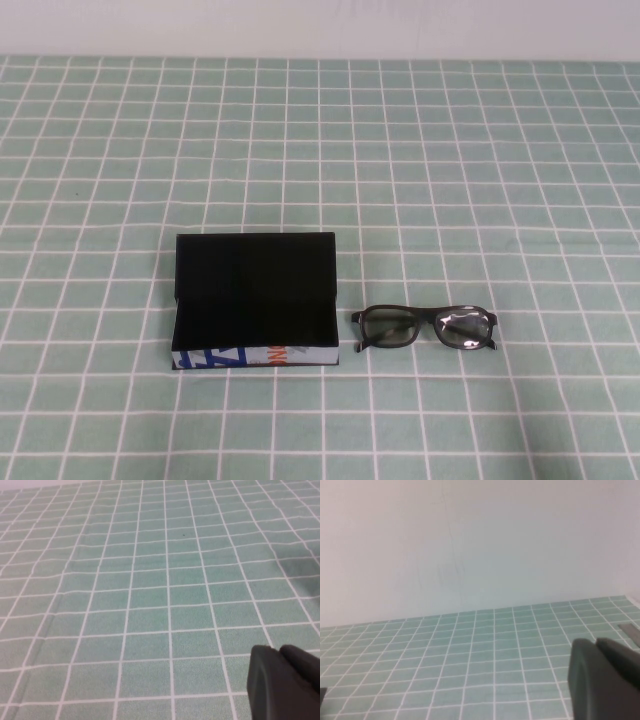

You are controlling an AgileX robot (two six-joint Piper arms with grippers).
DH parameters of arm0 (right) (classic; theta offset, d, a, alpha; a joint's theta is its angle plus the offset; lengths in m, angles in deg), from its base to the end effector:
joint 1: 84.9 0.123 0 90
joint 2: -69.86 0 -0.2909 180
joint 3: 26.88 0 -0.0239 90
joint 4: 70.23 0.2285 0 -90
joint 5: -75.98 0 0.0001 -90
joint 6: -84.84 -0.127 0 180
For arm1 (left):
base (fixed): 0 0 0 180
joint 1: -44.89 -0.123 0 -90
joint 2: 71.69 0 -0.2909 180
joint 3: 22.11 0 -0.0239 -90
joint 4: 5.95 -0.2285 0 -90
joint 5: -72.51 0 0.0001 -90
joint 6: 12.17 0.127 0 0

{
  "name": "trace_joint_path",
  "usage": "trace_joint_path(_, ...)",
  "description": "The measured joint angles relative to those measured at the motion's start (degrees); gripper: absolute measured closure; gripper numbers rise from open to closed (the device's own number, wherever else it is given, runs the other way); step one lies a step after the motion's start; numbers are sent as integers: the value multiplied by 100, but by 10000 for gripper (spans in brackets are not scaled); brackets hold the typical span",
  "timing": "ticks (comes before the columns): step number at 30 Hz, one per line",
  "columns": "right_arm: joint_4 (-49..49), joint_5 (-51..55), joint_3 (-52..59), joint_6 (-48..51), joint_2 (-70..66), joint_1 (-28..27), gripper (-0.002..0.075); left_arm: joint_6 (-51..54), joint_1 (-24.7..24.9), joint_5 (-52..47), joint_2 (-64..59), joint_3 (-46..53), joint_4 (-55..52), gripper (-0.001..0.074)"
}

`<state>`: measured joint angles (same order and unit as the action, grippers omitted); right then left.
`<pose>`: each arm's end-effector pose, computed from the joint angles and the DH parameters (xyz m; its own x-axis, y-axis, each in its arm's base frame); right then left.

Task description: Return glasses to glasses case

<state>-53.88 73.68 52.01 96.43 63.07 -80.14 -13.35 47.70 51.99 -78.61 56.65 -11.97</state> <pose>0.0633 0.0039 0.2128 0.1070 0.0920 -0.9900 -0.0809 0.9932 0.0835 0.0593 0.0018 0.1638 -0.2750 0.0913 -0.9571 0.0352 0.9958 0.0849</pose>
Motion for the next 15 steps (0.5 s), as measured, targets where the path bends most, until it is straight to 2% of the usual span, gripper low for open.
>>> trace_joint_path(4, 0, -225, 0, 0, 0, 0, 738, 0, 0, 0, 0, 0, -14, 737)
trace_joint_path(8, 14, -1186, 0, 0, 0, 0, 739, 0, 0, 226, 0, 12, -86, 737)
trace_joint_path(15, 61, -3161, 0, 0, 0, 0, 739, 0, 0, 2052, 0, 12, -110, 737)
